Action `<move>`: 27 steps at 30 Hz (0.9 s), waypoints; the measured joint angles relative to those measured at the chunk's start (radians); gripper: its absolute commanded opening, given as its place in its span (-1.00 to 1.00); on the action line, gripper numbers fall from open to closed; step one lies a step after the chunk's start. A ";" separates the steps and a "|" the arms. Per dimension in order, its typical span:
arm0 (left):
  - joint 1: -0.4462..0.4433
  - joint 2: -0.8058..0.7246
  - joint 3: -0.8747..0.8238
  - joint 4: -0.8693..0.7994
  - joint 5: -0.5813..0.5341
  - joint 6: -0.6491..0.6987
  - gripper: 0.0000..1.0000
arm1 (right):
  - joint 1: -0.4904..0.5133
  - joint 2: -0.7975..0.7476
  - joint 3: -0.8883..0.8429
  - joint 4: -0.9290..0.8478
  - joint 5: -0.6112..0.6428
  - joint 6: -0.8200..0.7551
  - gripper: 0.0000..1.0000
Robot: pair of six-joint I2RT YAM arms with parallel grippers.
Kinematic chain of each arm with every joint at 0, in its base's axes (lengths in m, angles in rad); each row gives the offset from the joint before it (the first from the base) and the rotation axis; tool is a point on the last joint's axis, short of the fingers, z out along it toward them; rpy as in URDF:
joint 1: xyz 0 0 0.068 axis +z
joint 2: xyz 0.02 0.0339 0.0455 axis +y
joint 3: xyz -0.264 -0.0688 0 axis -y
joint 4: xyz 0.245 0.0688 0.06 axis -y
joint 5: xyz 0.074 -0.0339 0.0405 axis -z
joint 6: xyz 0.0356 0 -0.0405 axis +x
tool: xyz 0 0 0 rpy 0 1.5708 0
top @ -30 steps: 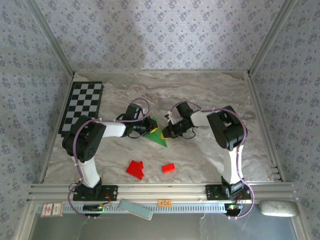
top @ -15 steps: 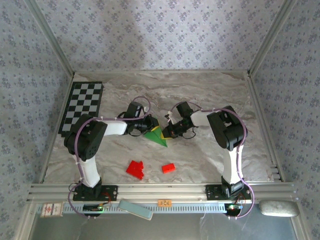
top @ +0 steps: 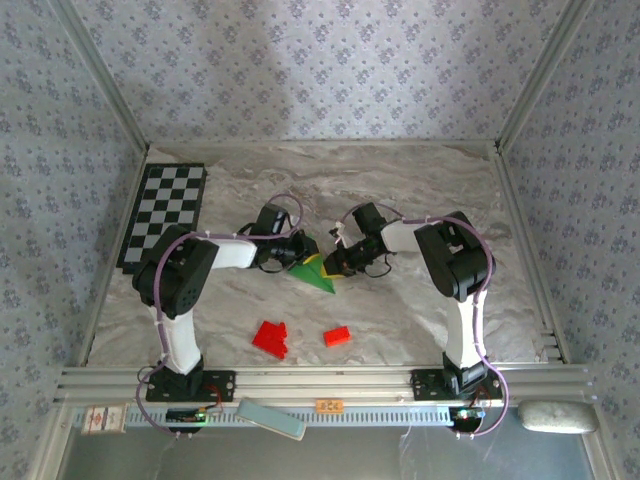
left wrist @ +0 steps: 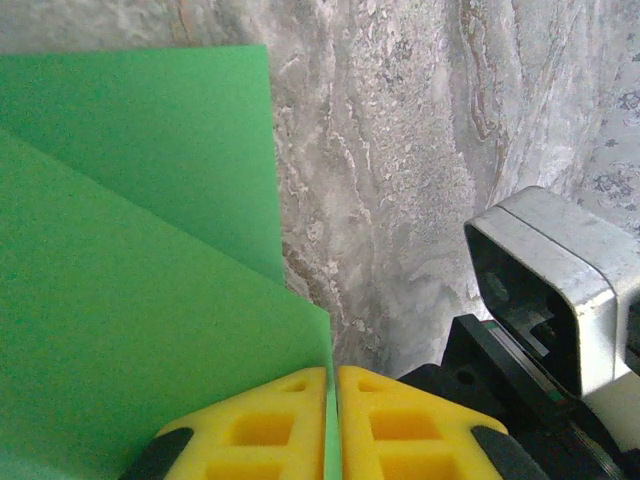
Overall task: Fold a paper plane with a square sheet of paper (pick it up from the middle)
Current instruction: Fourth fold the wing at the center of the table.
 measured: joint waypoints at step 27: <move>-0.002 0.010 0.019 -0.026 -0.003 0.000 -0.78 | 0.007 -0.082 -0.045 -0.087 0.104 0.036 -0.55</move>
